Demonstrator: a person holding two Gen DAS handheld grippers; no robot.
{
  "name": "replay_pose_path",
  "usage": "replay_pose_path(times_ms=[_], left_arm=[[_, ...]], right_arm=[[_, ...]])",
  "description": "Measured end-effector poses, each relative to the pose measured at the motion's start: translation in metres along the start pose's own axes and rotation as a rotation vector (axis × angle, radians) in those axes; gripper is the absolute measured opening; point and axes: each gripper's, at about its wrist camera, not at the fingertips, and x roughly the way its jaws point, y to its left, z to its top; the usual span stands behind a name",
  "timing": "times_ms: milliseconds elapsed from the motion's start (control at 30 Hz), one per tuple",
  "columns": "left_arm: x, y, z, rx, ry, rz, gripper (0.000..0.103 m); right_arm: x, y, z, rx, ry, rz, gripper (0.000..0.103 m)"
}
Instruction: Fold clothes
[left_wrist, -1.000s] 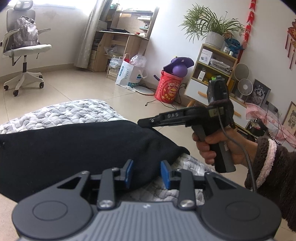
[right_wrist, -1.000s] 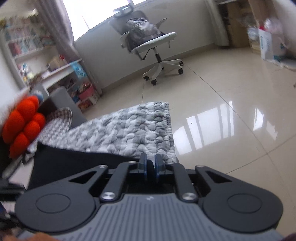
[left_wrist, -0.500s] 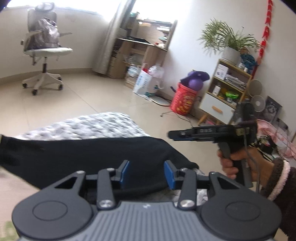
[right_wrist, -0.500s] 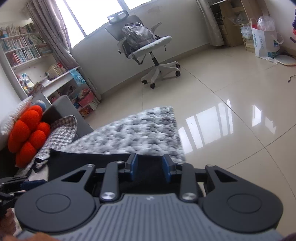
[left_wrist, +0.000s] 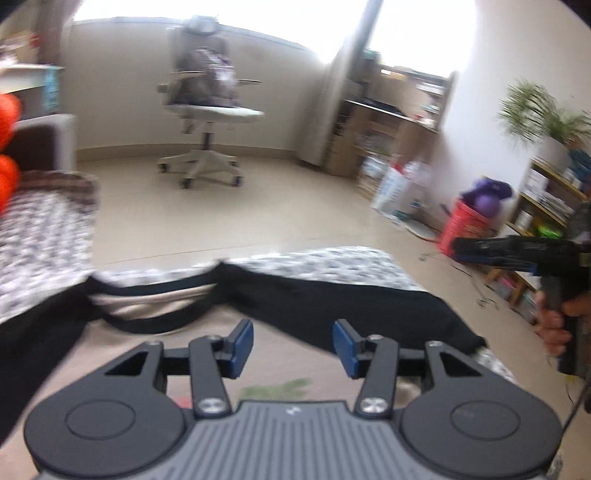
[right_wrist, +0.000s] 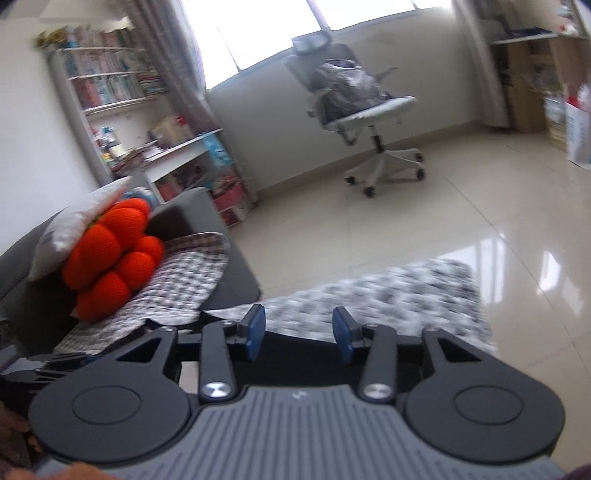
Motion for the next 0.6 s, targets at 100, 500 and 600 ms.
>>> replay_pose_path(times_ms=[100,500,600], left_arm=[[-0.019,0.028,-0.004,-0.046,-0.008,0.065,0.053],[-0.098,0.147,-0.045,-0.242,-0.034,0.242,0.058],[-0.112,0.16,-0.065,-0.275,-0.023,0.251,0.058]], right_arm=[[0.008,0.026,0.003,-0.019,-0.002,0.031,0.05],[0.035,0.078,-0.015,0.001,0.017,0.023,0.059],[0.037,0.083,-0.03,0.021,0.041,0.013,0.059]])
